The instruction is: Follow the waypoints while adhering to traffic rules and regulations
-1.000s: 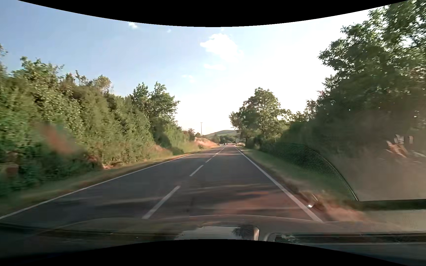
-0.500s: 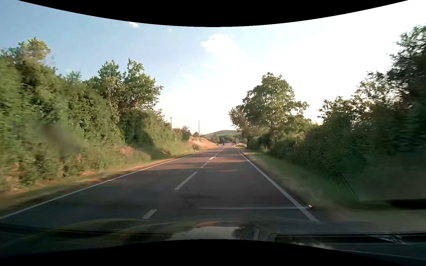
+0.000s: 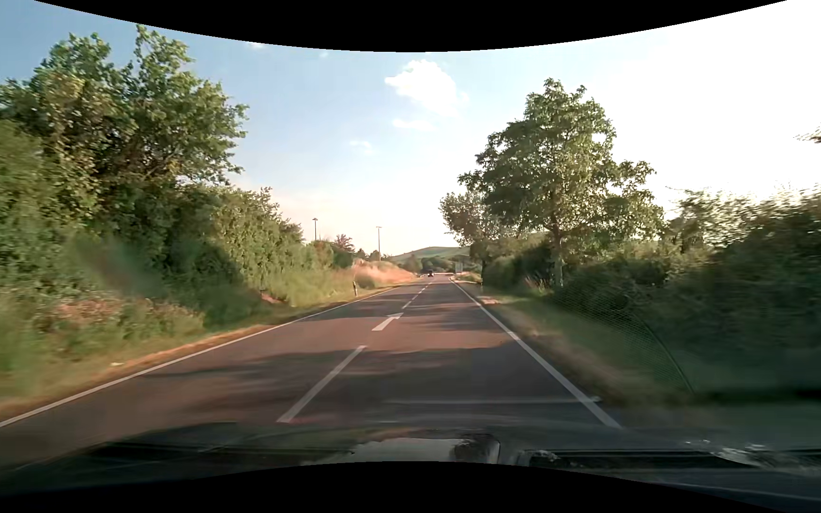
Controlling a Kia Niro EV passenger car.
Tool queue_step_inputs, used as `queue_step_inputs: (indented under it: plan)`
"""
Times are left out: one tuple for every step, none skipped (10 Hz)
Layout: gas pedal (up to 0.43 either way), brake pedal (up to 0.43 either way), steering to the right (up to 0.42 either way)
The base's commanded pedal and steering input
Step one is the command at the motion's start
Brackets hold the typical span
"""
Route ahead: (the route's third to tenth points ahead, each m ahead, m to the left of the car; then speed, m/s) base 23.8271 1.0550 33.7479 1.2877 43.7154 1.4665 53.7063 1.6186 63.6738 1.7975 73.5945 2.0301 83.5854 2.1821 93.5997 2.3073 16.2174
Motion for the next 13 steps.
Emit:
queue_step_inputs:
  plan:
    - [0.0,0.0,0.0]
    - [0.0,0.0,0.0]
    - [0.0,0.0,0.0]
    - [0.0,0.0,0.0]
    - [0.0,0.0,0.0]
    - [0.0,0.0,0.0]
    - [0.0,0.0,0.0]
    - [0.0,0.0,0.0]
    - [0.0,0.0,0.0]
    - [0.0,0.0,0.0]
    - [0.0,0.0,0.0]
    - [0.0,0.0,0.0]
    - [0.0,0.0,0.0]
